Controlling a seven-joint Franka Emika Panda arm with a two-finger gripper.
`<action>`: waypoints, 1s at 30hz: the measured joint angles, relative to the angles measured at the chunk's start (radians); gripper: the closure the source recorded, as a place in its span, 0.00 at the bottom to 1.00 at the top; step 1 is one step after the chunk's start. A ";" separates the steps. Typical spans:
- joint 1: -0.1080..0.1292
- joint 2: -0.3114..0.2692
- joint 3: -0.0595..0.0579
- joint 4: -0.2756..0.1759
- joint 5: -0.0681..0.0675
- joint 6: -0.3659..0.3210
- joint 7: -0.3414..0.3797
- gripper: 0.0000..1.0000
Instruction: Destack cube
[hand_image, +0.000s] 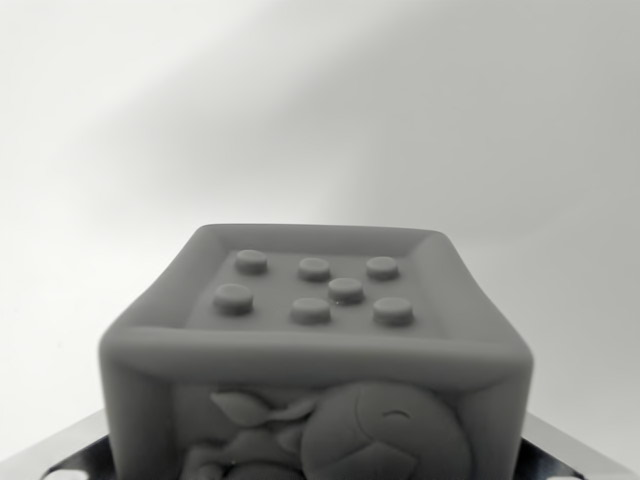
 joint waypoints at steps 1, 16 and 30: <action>0.000 0.004 0.001 0.000 0.001 0.003 -0.001 1.00; -0.020 0.095 0.026 0.018 0.023 0.078 -0.018 1.00; -0.042 0.154 0.048 0.033 0.024 0.122 -0.019 1.00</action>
